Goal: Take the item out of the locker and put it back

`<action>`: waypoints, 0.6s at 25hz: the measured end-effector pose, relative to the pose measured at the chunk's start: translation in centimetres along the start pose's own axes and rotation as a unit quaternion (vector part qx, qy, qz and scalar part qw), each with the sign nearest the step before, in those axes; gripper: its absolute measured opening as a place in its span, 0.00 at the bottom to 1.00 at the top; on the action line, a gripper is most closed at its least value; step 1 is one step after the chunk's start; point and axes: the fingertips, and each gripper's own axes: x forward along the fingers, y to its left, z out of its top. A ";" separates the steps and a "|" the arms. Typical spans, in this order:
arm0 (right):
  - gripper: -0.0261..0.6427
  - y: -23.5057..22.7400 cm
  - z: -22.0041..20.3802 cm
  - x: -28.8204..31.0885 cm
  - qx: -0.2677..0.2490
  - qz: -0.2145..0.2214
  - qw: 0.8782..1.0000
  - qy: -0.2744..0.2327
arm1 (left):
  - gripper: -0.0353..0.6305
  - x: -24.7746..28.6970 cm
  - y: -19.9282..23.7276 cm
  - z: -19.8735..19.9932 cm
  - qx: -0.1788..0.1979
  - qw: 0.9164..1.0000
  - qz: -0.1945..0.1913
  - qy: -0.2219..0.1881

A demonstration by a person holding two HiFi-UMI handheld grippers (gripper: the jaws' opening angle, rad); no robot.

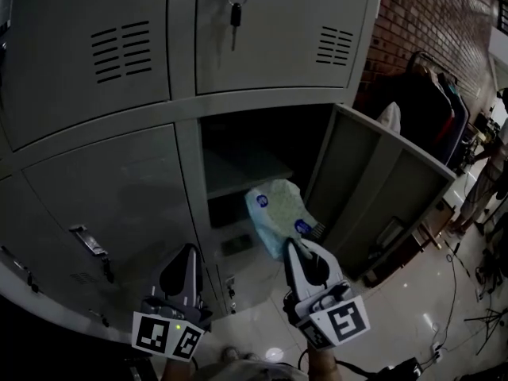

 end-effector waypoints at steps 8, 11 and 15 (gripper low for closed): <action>0.05 0.4 -2.8 -2.3 0.065 -0.003 0.998 0.018 | 0.06 -0.5 -1.2 -2.1 -0.004 1.000 0.006 0.023; 0.05 0.7 -2.2 -2.3 0.058 0.005 0.998 0.014 | 0.06 -0.6 -1.0 -1.5 -0.004 1.000 0.011 0.013; 0.05 0.9 -2.5 -2.4 0.062 0.008 0.998 0.016 | 0.06 -0.8 -0.3 -1.2 -0.007 1.000 0.021 0.006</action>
